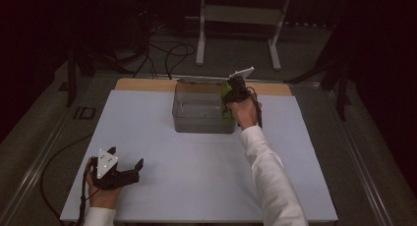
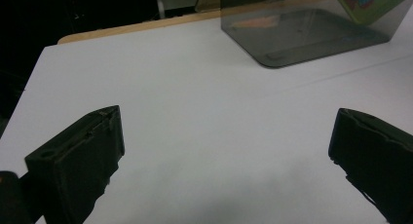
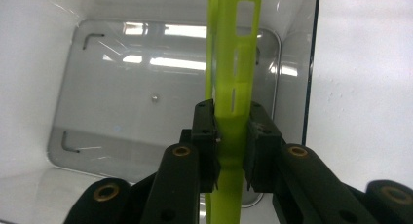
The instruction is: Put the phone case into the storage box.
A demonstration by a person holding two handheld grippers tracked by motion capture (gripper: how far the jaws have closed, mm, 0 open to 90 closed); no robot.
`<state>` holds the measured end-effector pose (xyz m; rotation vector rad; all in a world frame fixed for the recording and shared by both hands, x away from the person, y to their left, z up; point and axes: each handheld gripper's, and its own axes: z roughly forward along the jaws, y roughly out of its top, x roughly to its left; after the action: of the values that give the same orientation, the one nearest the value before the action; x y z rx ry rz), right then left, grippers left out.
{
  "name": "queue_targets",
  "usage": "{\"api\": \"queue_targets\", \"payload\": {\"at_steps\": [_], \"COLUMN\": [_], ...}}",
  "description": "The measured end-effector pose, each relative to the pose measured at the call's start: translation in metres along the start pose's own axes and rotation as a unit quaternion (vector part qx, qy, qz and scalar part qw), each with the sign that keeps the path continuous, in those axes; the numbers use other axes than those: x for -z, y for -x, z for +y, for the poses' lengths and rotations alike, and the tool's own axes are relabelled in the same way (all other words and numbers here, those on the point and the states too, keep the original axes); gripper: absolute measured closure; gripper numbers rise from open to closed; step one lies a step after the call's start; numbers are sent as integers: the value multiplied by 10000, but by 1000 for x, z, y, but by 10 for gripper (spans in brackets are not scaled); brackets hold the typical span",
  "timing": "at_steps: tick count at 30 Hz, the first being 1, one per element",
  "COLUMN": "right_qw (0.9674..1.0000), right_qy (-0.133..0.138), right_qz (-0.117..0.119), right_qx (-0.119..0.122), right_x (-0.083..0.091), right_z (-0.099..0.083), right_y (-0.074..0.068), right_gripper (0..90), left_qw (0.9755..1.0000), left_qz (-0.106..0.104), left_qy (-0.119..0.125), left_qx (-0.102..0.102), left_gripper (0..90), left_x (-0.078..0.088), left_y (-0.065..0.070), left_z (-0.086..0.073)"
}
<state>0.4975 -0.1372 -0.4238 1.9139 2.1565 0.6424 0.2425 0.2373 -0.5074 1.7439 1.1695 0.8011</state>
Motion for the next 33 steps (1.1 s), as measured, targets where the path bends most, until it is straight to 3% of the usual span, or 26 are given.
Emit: {"api": "queue_targets", "payload": {"at_steps": [9,19,33], "right_qw": [9996,9995,9980], "right_qy": [-260,-209,-343], "right_qz": [-51,-126,-292], "right_qx": [-102,-222,-453], "right_x": [-12,-17,-22], "right_z": [2,6,11], "right_y": [3,0,-1], "right_gripper": [776,773,773], "left_qw": [10000,10000,10000], "left_qz": [2,5,-3], "left_qy": [6,17,30], "left_qx": [8,19,33], "left_gripper": [0,1,1], "left_x": [0,0,1], "left_y": [0,0,-1], "left_z": [0,0,0]}}
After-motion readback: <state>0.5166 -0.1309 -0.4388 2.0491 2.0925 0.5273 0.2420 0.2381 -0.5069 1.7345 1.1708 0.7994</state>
